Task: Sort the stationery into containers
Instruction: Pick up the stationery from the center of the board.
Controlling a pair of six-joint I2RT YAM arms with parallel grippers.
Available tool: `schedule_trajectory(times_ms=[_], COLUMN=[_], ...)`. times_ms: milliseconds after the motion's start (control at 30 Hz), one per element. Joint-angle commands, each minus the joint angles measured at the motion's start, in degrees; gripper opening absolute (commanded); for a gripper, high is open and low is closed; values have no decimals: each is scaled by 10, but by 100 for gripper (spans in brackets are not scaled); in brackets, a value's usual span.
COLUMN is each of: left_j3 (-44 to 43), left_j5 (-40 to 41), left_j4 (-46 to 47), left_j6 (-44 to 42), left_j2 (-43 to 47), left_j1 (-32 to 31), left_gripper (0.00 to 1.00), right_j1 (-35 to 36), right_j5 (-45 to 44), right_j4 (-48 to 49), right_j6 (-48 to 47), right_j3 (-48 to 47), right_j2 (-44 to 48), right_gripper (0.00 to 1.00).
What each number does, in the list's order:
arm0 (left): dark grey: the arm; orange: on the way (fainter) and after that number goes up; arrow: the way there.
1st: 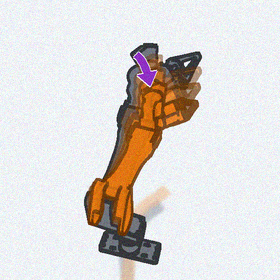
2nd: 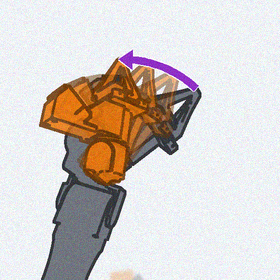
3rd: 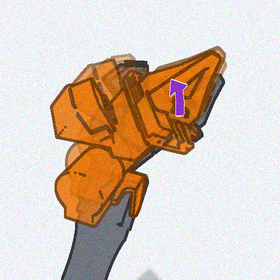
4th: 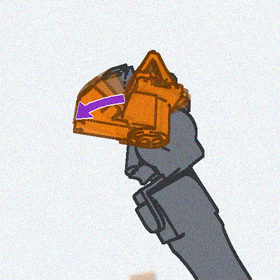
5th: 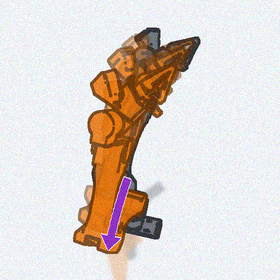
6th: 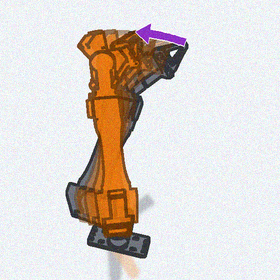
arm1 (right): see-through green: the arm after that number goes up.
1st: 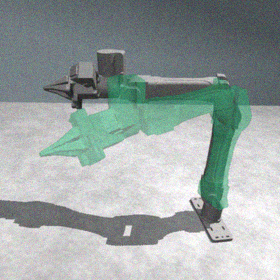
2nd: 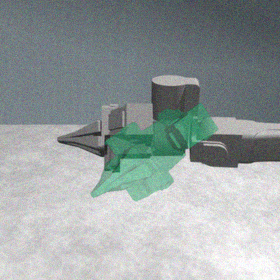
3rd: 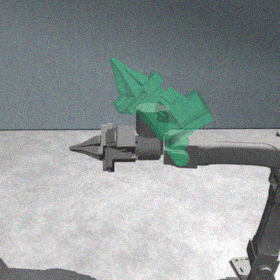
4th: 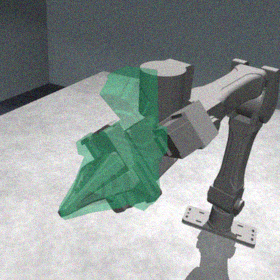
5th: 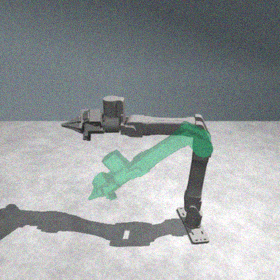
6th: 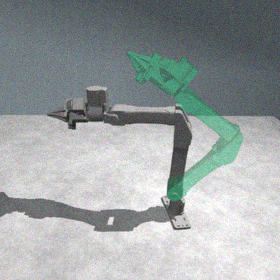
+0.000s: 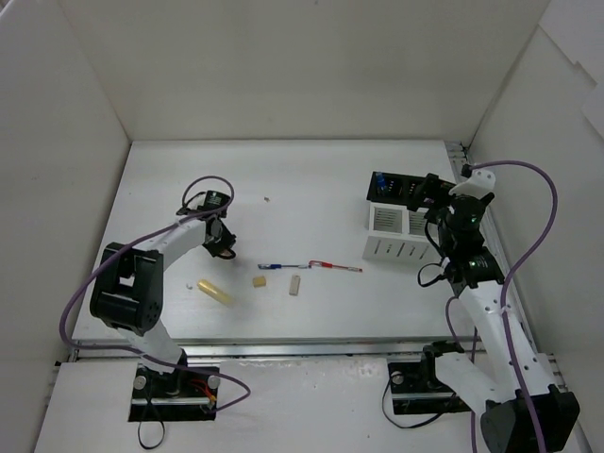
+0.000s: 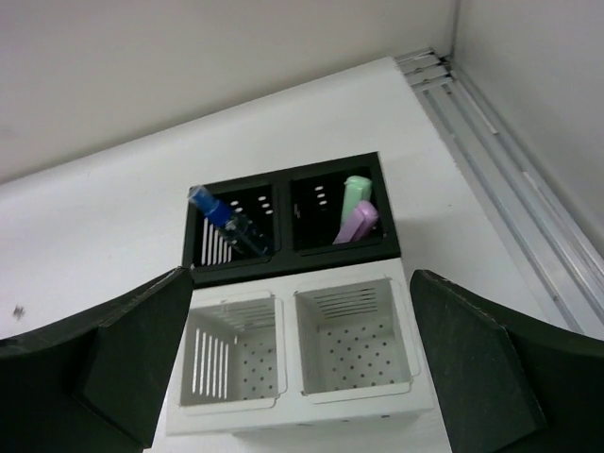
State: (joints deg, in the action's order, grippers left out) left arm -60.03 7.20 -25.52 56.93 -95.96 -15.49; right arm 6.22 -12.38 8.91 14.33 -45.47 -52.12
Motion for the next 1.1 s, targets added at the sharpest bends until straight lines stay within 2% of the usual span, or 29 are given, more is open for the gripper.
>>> schedule_trajectory(times_ms=[0,33,67,100,133,200,233,300,433,633,800,1067], left_j3=[-60,-65,-67,-65,-62,-46,-45,-39,-26,-23,-33,-47], left_j5=[2,-12,-30,-57,-133,-222,-288,-363,-424,-466,-440,-419], left_j4=[55,68,87,145,173,247,251,280,288,258,243,238], left_j6=[-95,-111,-137,-174,-243,-313,-365,-438,-536,-635,-644,-642], left_j2=[24,29,42,50,67,86,94,120,156,184,182,170], left_j1=[-17,-25,-33,-33,-39,-46,-53,-68,-103,-140,-161,-183], left_gripper=[0,0,0,0,0,0,0,0,0,0,0,0], right_j1=[10,11,15,16,19,25,29,48,73,126,165,211], right_j5=[81,110,180,214,265,313,340,380,467,518,505,484], right_j4=[22,19,19,21,24,32,32,37,64,60,90,137], right_j6=[-28,-45,-55,-63,-63,-61,-57,-48,-18,14,68,109], right_j3=[-23,-26,-30,-32,-37,-42,-46,-62,-78,-112,-118,-131], right_j2=[4,2,-2,-14,-20,-44,-51,-72,-110,-166,-211,-289], right_gripper=[98,98,98,98,98,98,98,98,98,98,98,83])
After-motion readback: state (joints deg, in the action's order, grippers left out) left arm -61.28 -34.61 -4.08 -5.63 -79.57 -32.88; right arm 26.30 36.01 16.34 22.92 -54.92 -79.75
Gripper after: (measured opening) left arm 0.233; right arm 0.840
